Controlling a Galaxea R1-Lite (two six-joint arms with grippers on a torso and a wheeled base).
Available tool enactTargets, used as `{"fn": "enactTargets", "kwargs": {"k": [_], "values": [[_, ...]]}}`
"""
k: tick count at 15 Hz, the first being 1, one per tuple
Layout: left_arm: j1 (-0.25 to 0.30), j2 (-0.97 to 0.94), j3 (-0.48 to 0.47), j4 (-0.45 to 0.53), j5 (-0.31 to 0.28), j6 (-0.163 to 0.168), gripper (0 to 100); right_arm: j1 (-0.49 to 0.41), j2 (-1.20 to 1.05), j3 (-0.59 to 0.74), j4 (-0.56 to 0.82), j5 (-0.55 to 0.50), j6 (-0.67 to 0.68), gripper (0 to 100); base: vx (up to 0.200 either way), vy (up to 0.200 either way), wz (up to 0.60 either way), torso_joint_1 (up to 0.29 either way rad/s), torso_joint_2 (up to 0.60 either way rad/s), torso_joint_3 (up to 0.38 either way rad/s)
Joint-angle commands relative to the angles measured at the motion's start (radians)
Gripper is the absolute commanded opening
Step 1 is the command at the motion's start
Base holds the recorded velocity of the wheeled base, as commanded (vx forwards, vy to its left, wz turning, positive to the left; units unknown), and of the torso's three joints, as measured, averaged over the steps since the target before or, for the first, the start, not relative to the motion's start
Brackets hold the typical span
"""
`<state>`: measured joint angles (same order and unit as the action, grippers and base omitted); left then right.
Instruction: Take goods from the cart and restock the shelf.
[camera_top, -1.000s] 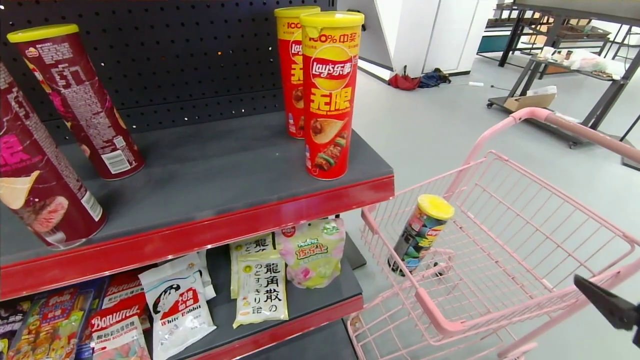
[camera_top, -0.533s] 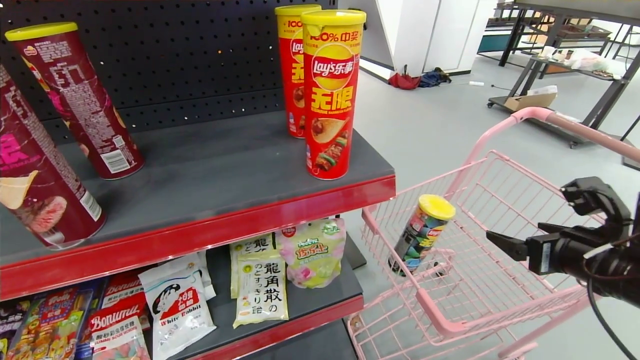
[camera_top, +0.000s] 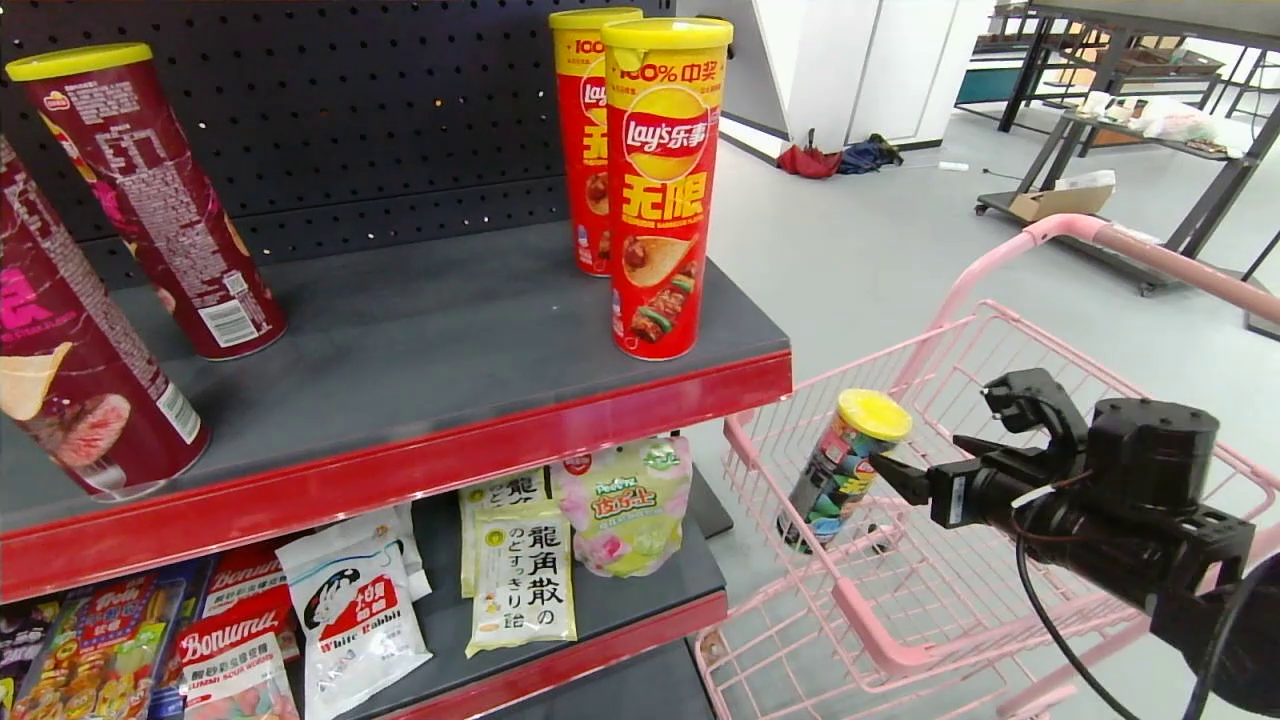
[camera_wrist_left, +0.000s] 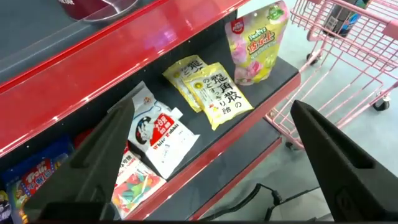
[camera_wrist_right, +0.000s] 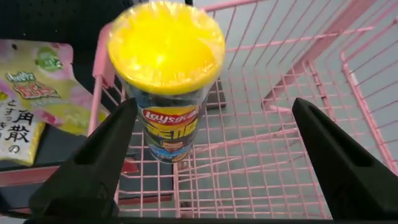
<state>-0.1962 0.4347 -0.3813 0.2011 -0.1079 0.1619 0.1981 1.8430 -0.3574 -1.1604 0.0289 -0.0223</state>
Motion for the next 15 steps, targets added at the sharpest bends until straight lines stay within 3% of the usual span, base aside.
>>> {"fn": "enactTargets", "kwargs": {"k": [1,5,15], "values": [[0.000,0.024,-0.004,-0.002,0.000,0.001,100,0.001,0.094,0.000,-0.012,0.003,0.007,100,0.000,0.000,0.00,0.000,0.00,0.000],[0.001,0.035,-0.002,0.000,0.000,0.001,100,0.007,0.159,-0.055,-0.018,0.048,0.053,100,0.000,0.000,0.00,0.000,0.00,0.000],[0.001,0.058,-0.022,0.001,0.007,0.004,100,0.018,0.252,-0.216,-0.021,0.046,0.107,100,0.000,0.000,0.00,0.000,0.00,0.000]]}}
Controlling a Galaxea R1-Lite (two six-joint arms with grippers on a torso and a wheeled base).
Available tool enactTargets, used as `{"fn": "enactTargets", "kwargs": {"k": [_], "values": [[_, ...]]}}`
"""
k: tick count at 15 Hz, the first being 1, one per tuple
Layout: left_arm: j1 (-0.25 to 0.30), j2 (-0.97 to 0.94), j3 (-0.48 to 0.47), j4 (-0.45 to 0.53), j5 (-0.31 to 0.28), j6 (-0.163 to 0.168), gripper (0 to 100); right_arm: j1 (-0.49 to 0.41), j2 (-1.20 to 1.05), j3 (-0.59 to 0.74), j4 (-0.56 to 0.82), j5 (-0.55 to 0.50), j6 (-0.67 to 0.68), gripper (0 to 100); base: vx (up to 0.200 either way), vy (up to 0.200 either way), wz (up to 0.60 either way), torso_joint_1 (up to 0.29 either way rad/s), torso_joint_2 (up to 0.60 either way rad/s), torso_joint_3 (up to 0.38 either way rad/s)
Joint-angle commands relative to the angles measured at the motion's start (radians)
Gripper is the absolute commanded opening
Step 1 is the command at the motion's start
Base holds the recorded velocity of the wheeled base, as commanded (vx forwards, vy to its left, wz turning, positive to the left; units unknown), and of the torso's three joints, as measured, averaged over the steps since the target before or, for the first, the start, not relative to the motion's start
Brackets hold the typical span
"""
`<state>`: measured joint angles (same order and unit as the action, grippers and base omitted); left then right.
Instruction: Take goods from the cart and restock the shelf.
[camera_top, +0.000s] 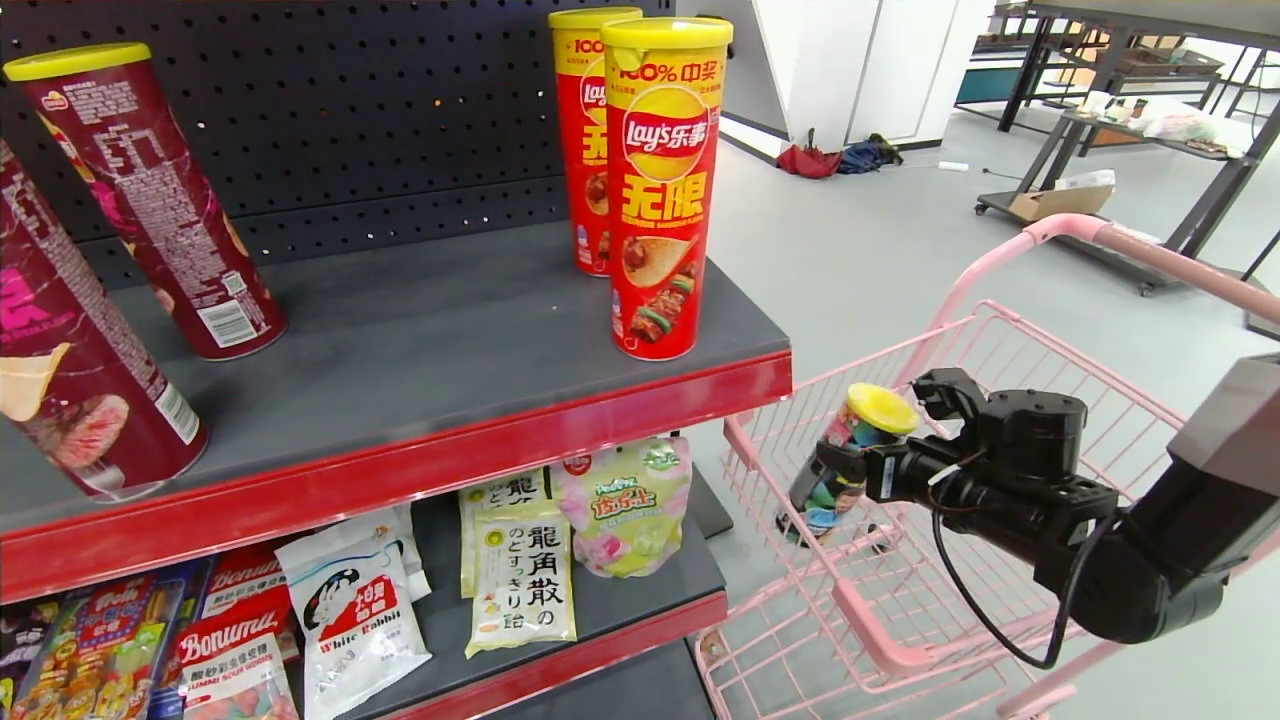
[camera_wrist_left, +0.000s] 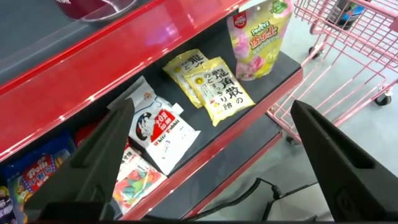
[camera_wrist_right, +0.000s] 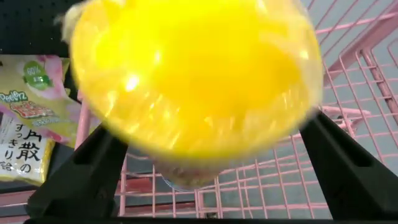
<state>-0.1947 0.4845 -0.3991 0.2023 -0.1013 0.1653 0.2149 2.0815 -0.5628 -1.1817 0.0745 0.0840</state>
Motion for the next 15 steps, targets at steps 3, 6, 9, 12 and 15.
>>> {"fn": "enactTargets", "kwargs": {"k": [3,6,9,12,15], "values": [[0.000,0.009,-0.020,0.014,0.000,0.003,100,0.014,0.046,-0.040,-0.033,0.001,0.002,100,0.000,0.000,0.00,0.000,0.00,0.000],[0.000,0.009,-0.029,0.025,0.002,0.005,100,0.037,0.075,-0.043,-0.070,0.001,0.002,100,0.000,0.000,0.00,0.000,0.00,0.000],[0.000,0.014,-0.030,0.025,0.002,0.006,100,0.054,0.088,-0.046,-0.073,0.001,0.008,100,0.000,0.000,0.00,0.000,0.00,0.000],[0.000,0.020,-0.033,0.025,0.002,0.006,100,0.058,0.101,-0.055,-0.075,0.001,0.013,100,0.000,0.000,0.00,0.000,0.00,0.000],[0.000,0.028,-0.043,0.025,0.002,0.006,100,0.058,0.112,-0.063,-0.082,-0.002,0.023,0,0.000,0.000,0.00,0.000,0.00,0.000]]}}
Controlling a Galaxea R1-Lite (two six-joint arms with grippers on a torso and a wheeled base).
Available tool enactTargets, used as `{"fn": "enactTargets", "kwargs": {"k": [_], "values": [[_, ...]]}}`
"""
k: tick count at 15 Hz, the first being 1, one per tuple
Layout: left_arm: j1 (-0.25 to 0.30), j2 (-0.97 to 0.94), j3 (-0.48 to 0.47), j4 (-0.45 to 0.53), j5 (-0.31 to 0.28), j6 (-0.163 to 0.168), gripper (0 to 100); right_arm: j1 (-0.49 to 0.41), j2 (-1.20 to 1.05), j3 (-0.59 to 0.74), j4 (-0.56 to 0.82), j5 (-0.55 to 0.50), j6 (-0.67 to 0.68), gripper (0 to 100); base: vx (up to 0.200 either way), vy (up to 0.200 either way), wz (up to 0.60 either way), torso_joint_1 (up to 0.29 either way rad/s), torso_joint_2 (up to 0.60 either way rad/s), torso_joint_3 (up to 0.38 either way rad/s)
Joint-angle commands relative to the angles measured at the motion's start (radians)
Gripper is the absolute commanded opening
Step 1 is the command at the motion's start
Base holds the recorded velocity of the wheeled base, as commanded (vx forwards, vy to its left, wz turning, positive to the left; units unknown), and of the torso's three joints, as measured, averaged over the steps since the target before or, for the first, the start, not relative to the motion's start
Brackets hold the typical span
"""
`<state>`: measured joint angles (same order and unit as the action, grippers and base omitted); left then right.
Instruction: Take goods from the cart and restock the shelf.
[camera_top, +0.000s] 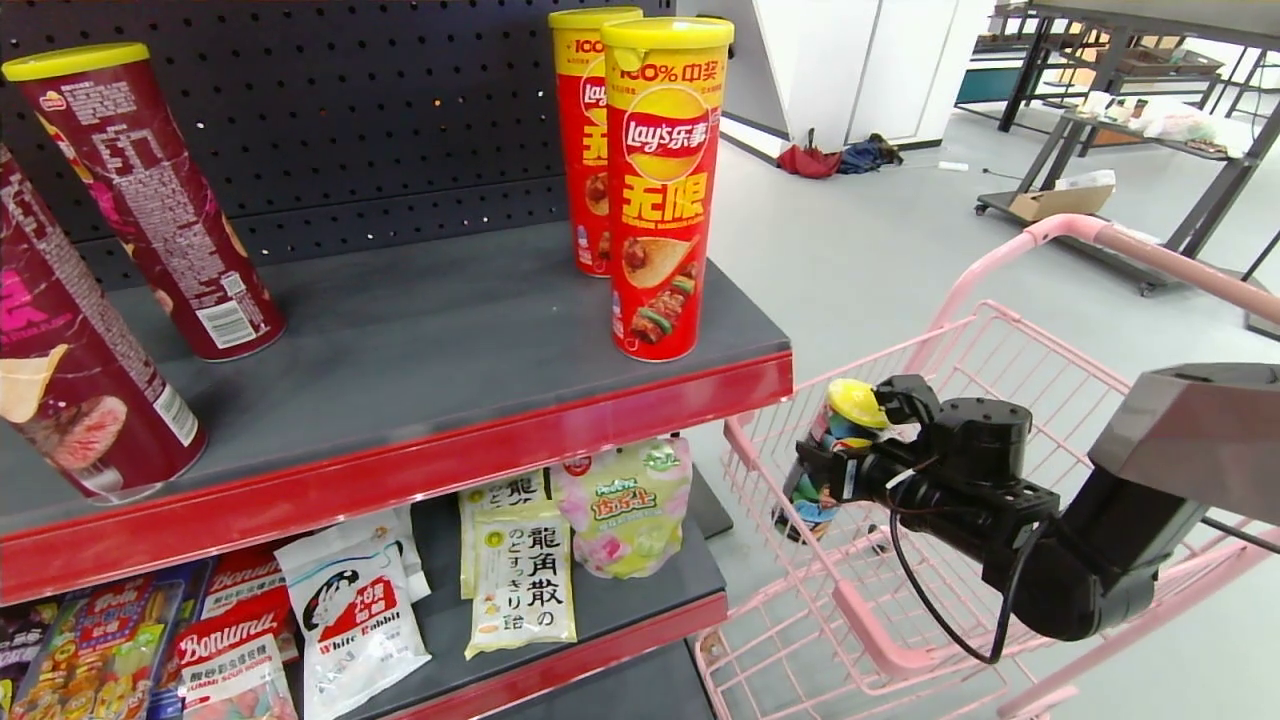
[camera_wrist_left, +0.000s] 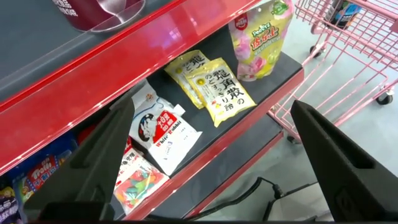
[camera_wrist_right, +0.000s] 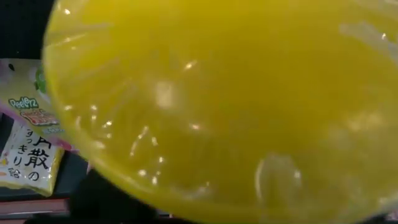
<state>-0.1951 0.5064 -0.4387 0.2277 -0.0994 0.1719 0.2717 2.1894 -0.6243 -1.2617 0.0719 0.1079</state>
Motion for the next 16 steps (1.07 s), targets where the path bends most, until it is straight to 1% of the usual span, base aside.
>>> {"fn": "enactTargets", "kwargs": {"k": [1,3,5,7,9,11,12,13,14,15,16], "values": [[0.000,0.008,-0.003,-0.001,0.000,0.000,100,0.001,0.004,-0.003,-0.002,-0.001,-0.002,0,0.000,0.000,0.00,0.000,0.00,0.000],[0.000,0.008,-0.002,-0.001,-0.002,0.000,100,0.003,-0.003,0.001,-0.004,-0.009,-0.002,0,0.000,0.000,0.00,0.000,0.00,0.000],[0.000,0.006,-0.002,-0.001,-0.002,0.000,100,0.014,-0.056,0.035,-0.001,-0.021,-0.008,0,0.000,0.000,0.00,0.000,0.00,0.000],[0.000,0.004,-0.005,-0.007,-0.008,0.000,100,0.015,-0.198,0.046,0.031,-0.035,-0.042,0,0.000,0.000,0.00,0.000,0.00,0.000],[-0.001,0.001,-0.008,-0.007,-0.011,0.000,100,0.006,-0.321,0.031,0.110,-0.034,-0.079,0,0.000,0.000,0.00,0.000,0.00,0.000],[-0.001,-0.003,-0.009,-0.007,-0.013,0.000,100,-0.016,-0.550,-0.026,0.361,-0.034,-0.116,0,0.000,0.000,0.00,0.000,0.00,0.000],[-0.001,-0.005,-0.009,-0.007,-0.013,0.000,100,-0.023,-0.614,-0.040,0.447,-0.035,-0.122,0,0.000,0.000,0.00,0.000,0.00,0.000],[-0.001,-0.011,-0.009,-0.008,-0.016,0.000,100,-0.042,-0.773,-0.075,0.691,-0.046,-0.135,0,0.000,0.000,0.00,0.000,0.00,0.000],[-0.001,-0.016,-0.009,-0.007,-0.022,0.000,100,-0.049,-0.843,-0.098,0.800,-0.066,-0.140,0,0.000,0.000,0.00,0.000,0.00,0.000],[-0.001,-0.022,-0.009,-0.007,-0.026,0.000,100,-0.052,-0.971,-0.127,0.987,-0.109,-0.137,0,0.000,0.000,0.00,0.000,0.00,0.000],[-0.001,-0.031,-0.009,-0.007,-0.025,0.000,100,-0.055,-1.037,-0.130,1.055,-0.139,-0.137,0,0.000,0.000,0.00,0.000,0.00,0.000]]}}
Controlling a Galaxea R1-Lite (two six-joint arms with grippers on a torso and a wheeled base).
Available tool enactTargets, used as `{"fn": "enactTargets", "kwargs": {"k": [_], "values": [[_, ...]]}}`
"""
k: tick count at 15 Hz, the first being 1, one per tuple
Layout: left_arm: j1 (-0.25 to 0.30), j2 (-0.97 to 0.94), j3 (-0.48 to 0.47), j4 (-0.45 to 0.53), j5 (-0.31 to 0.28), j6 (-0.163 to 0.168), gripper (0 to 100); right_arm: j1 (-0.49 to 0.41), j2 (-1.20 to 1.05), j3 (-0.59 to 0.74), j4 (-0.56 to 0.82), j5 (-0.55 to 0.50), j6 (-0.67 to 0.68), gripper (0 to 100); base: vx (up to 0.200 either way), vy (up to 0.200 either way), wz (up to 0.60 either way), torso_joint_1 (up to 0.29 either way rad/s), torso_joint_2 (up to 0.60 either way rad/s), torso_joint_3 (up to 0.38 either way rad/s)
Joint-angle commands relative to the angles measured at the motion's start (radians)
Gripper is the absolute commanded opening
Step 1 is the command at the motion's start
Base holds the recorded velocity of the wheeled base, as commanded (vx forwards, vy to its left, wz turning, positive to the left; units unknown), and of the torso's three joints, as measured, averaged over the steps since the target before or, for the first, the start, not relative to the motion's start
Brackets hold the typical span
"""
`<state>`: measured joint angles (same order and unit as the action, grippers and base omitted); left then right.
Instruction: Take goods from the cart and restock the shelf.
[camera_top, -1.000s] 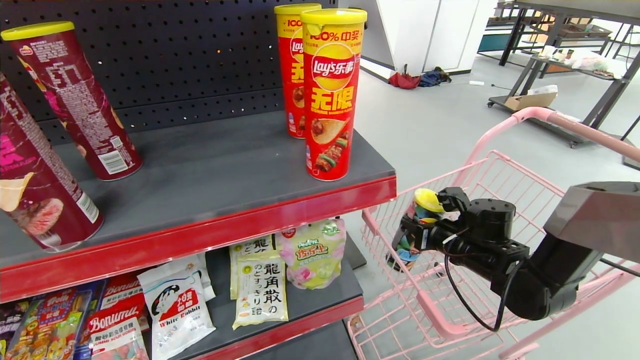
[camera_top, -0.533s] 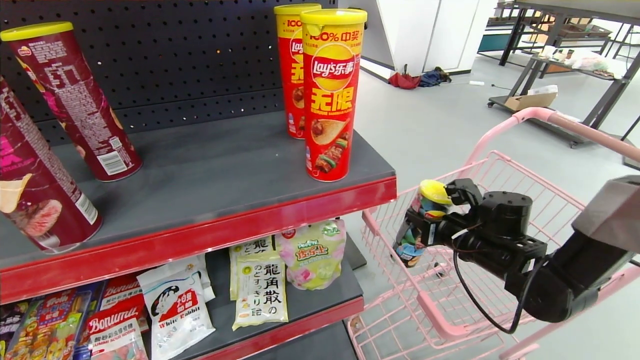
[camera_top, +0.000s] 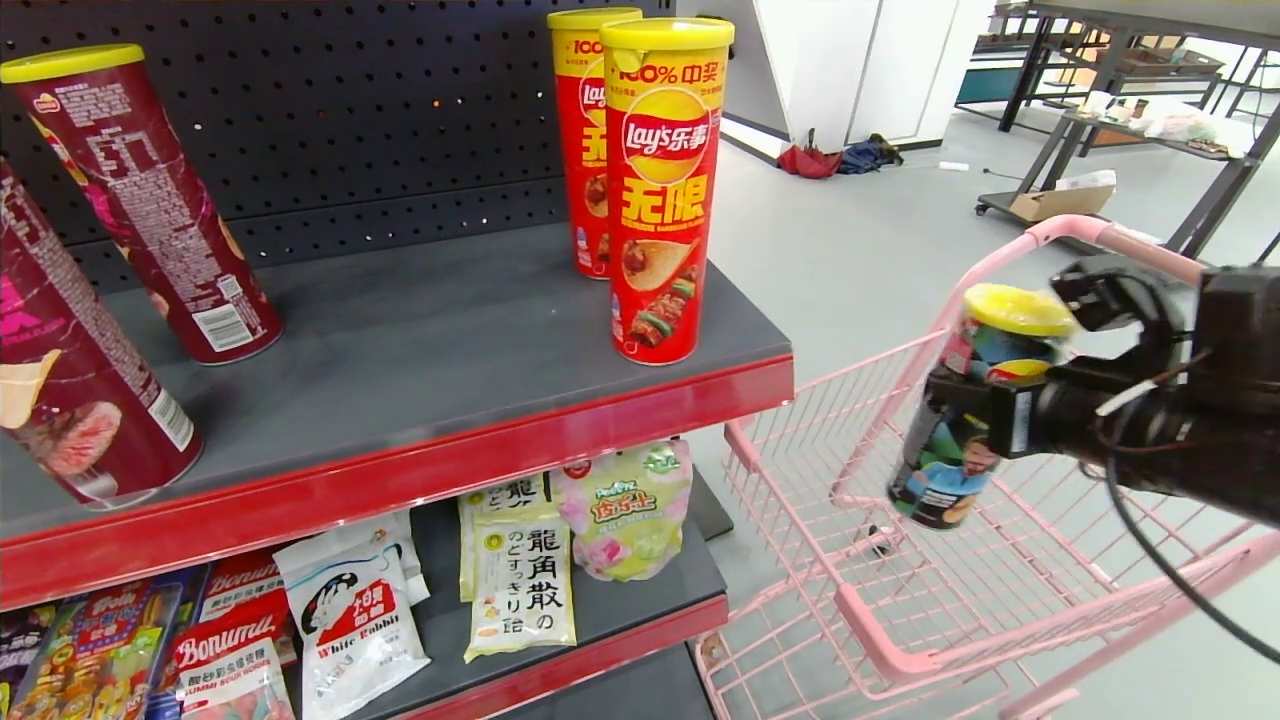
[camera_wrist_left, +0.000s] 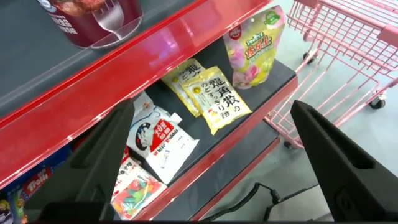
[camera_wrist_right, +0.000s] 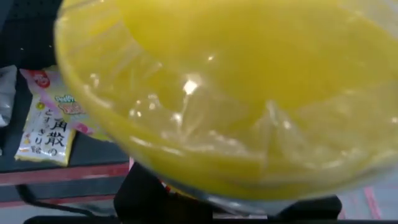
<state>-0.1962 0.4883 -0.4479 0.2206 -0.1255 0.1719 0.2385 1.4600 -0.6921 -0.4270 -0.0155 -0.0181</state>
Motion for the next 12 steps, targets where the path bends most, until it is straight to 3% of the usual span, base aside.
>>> {"fn": "enactTargets", "kwargs": {"k": [1,2,4,9,12], "values": [[0.000,-0.028,0.000,0.003,0.001,0.006,100,-0.022,-0.440,-0.058,0.337,-0.146,-0.016,0,0.000,0.000,0.00,0.000,0.00,0.000],[0.000,-0.030,0.000,0.006,0.006,0.037,100,-0.021,-0.529,-0.049,0.432,-0.162,-0.014,0,0.000,0.000,0.00,0.000,0.00,0.000],[0.001,-0.027,0.000,0.005,0.006,0.046,100,-0.090,-0.661,-0.012,0.570,-0.165,-0.011,0,0.000,0.000,0.00,0.000,0.00,0.000],[0.000,-0.040,0.003,0.002,0.006,0.046,100,-0.234,-0.770,0.075,0.585,-0.161,-0.082,0,0.000,0.000,0.00,0.000,0.00,0.000],[0.000,-0.071,0.000,0.006,0.000,0.047,100,-0.239,-0.782,0.092,0.587,-0.158,-0.086,0,0.000,0.000,0.00,0.000,0.00,0.000]]}}
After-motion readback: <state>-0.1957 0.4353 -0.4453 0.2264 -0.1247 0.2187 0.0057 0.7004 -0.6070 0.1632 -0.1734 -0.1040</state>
